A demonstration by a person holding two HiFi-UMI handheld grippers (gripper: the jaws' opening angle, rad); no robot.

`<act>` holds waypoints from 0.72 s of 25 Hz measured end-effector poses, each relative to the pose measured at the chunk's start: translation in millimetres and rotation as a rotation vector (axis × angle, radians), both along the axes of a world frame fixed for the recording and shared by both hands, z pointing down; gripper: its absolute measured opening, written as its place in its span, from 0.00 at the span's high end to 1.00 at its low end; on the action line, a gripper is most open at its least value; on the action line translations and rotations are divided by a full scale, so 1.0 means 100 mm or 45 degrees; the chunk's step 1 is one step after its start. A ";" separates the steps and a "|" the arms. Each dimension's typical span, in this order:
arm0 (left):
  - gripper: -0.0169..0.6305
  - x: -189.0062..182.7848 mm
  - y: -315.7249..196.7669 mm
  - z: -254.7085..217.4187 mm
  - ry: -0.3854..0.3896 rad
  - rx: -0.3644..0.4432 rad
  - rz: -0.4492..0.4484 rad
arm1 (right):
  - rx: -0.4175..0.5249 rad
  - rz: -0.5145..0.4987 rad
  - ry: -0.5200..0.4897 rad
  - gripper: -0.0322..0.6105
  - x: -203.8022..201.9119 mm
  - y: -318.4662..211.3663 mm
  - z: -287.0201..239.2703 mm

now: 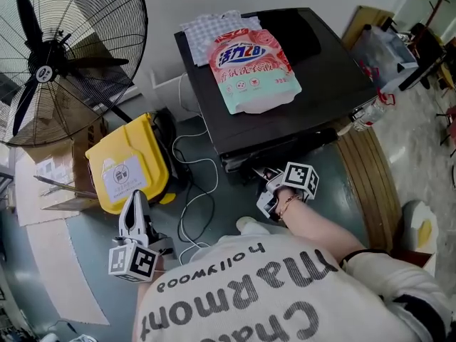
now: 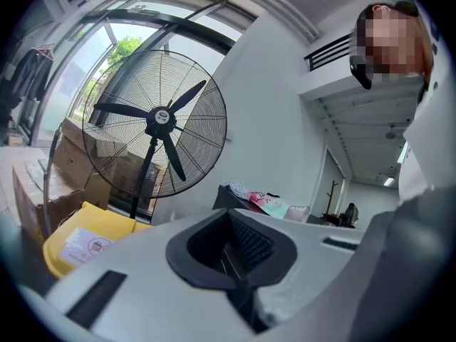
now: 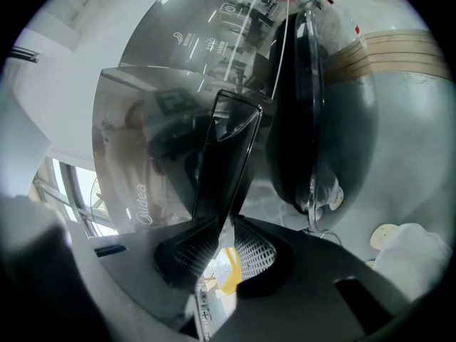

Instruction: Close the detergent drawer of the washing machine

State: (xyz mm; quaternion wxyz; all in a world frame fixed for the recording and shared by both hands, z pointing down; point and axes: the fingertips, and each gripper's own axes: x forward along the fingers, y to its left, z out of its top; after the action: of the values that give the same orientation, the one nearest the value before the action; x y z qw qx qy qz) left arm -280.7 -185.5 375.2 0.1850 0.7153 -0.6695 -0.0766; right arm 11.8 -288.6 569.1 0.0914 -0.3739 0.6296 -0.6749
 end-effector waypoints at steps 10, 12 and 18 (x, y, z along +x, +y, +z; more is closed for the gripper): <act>0.96 0.09 -0.06 -0.09 0.090 0.028 0.033 | -0.196 0.098 -0.038 0.81 0.06 0.06 0.02; 0.96 0.14 -0.09 -0.13 0.147 0.013 0.051 | -0.248 0.161 -0.037 0.81 0.19 0.11 0.02; 0.96 0.19 -0.22 -0.32 0.142 0.007 0.093 | -0.429 0.511 0.267 0.82 1.22 0.20 -0.01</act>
State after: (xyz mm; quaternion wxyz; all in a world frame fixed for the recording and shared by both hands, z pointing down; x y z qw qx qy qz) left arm -261.9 -207.7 343.4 0.2227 0.7344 -0.6314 -0.1116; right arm 133.7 -268.1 567.9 0.0939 -0.5688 0.4278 -0.6961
